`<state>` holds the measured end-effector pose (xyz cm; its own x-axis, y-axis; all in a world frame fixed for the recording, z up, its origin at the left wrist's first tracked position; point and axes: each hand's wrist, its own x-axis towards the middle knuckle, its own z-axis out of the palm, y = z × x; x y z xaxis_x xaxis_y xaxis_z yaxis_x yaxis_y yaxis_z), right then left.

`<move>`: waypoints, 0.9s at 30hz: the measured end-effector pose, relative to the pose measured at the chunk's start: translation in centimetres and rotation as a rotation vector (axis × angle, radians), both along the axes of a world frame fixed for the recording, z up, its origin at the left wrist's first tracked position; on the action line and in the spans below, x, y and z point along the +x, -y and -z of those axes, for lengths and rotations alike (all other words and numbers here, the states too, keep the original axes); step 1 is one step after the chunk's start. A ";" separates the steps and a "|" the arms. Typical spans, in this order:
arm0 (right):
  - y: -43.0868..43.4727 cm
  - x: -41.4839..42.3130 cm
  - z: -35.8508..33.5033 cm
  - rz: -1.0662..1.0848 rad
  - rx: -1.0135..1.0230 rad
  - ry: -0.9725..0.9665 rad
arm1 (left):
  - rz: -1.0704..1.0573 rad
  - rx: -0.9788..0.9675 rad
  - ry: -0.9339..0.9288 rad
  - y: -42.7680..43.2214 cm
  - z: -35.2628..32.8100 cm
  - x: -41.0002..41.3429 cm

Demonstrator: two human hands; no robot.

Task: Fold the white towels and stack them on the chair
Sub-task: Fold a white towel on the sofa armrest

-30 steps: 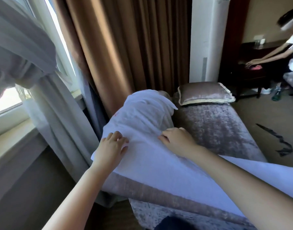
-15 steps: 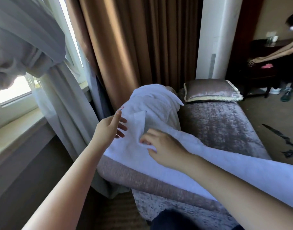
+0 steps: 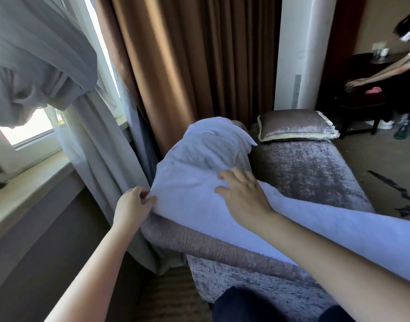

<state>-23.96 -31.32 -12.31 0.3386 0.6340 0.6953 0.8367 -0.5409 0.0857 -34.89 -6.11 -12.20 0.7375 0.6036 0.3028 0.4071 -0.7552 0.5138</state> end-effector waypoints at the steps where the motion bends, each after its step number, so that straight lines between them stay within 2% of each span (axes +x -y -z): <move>1: -0.3 -0.8 0.7 -0.040 -0.028 0.016 | -0.012 -0.023 0.028 -0.1 0.0 -0.2; 5: -1.2 -3.2 3.4 0.033 -0.163 -0.025 | -0.008 -0.204 0.085 -0.5 -0.2 -0.3; 10: -1.9 -3.4 3.3 0.071 -0.148 0.023 | 0.052 -0.500 0.185 -1.0 -0.1 -0.9; 13: -1.4 -3.8 3.1 0.017 -0.105 0.048 | 0.061 -0.580 0.233 -1.4 0.1 -1.4; 20: -1.3 -4.7 4.0 -0.037 -0.068 0.064 | 0.007 -0.494 0.102 -1.2 1.3 -2.5; 24: -0.6 -4.4 4.1 -0.071 -0.028 0.027 | 0.015 -0.337 0.016 -1.2 1.9 -2.6; 27: 0.3 -3.5 2.7 0.056 0.075 -0.075 | 0.025 -0.189 0.059 -0.7 1.5 -1.7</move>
